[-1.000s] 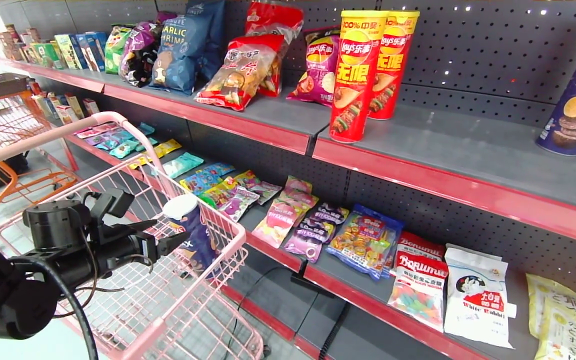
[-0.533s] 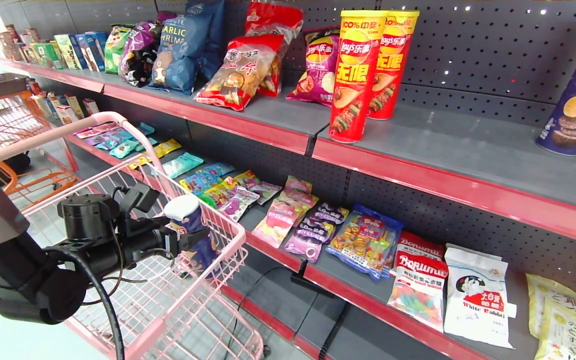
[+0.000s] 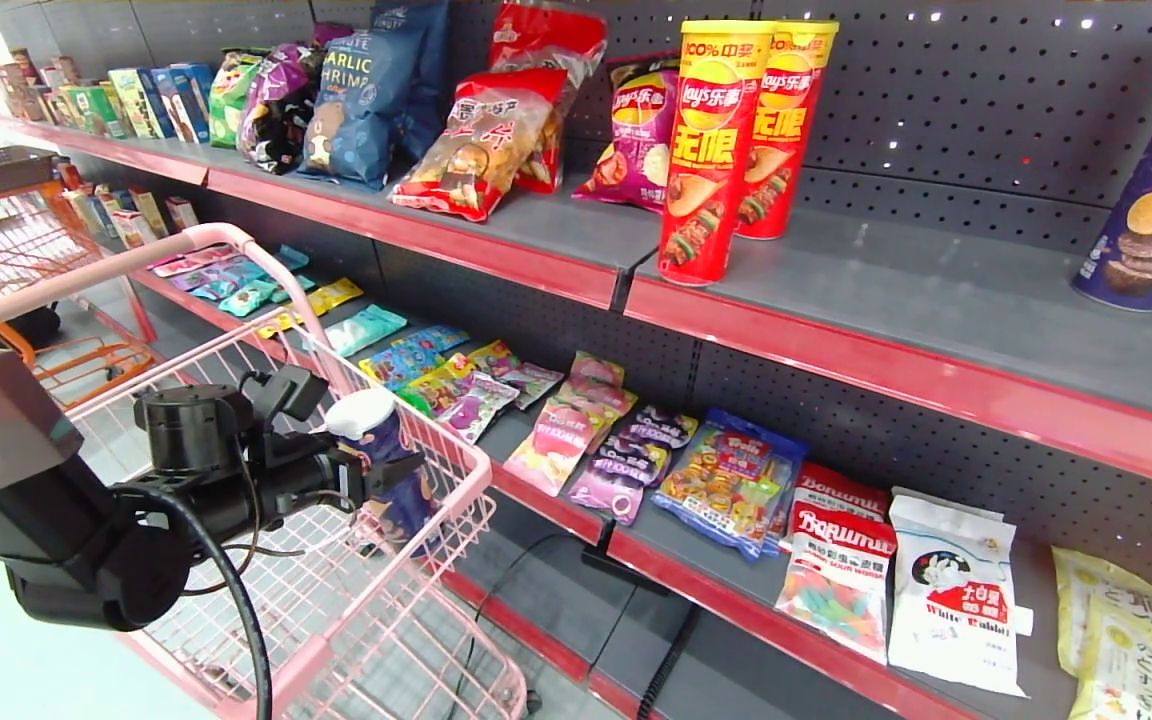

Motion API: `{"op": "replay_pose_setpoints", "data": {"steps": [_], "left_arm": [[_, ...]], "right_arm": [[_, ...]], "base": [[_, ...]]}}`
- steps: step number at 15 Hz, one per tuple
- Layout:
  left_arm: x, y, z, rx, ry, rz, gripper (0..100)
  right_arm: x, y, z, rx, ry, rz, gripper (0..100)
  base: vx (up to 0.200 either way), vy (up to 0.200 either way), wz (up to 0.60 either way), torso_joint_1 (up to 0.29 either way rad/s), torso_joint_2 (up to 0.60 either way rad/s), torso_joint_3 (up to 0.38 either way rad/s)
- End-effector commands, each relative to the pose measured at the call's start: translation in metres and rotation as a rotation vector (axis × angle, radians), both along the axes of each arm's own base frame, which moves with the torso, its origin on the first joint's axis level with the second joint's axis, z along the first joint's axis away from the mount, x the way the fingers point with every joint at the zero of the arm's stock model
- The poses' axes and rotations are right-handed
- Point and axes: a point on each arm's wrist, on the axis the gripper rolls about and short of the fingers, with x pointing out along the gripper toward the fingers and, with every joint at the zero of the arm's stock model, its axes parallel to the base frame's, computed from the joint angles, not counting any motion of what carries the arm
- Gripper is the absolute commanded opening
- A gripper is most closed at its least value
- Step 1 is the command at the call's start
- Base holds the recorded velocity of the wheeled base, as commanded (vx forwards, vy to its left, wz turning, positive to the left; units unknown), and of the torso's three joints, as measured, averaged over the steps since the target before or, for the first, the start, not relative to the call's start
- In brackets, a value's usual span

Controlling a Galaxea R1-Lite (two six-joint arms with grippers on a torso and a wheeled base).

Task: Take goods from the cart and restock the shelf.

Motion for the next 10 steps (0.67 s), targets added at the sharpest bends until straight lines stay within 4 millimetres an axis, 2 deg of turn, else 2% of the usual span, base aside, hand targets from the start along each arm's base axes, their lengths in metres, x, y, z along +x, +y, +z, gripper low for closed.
{"op": "replay_pose_setpoints", "data": {"steps": [1,2,5,7,8,10], "left_arm": [[0.004,0.0,-0.002,0.0,0.0,0.0,100],[0.004,0.0,-0.004,0.001,0.003,0.001,0],[0.001,0.0,-0.004,0.001,0.01,0.001,0],[0.001,0.002,0.009,-0.004,-0.028,0.008,0],[-0.004,0.003,0.026,-0.006,-0.059,0.012,0],[-0.03,0.01,0.075,-0.011,-0.053,0.029,0]], "right_arm": [[0.0,0.0,0.0,0.0,0.002,0.002,100],[0.0,0.0,0.0,0.0,0.002,0.0,100],[0.0,0.0,0.0,0.0,0.002,0.0,100],[0.0,0.0,0.0,0.0,0.002,0.0,100],[0.0,0.0,0.0,0.0,0.002,0.002,100],[0.0,0.0,0.0,0.0,0.002,0.002,100]], "base": [[0.0,0.0,0.0,0.0,0.0,0.0],[0.0,0.0,0.0,0.0,0.0,0.0],[0.0,0.0,0.0,0.0,0.0,0.0],[0.0,0.0,0.0,0.0,0.0,0.0],[0.0,0.0,0.0,0.0,0.0,0.0],[0.0,0.0,0.0,0.0,0.0,0.0]]}}
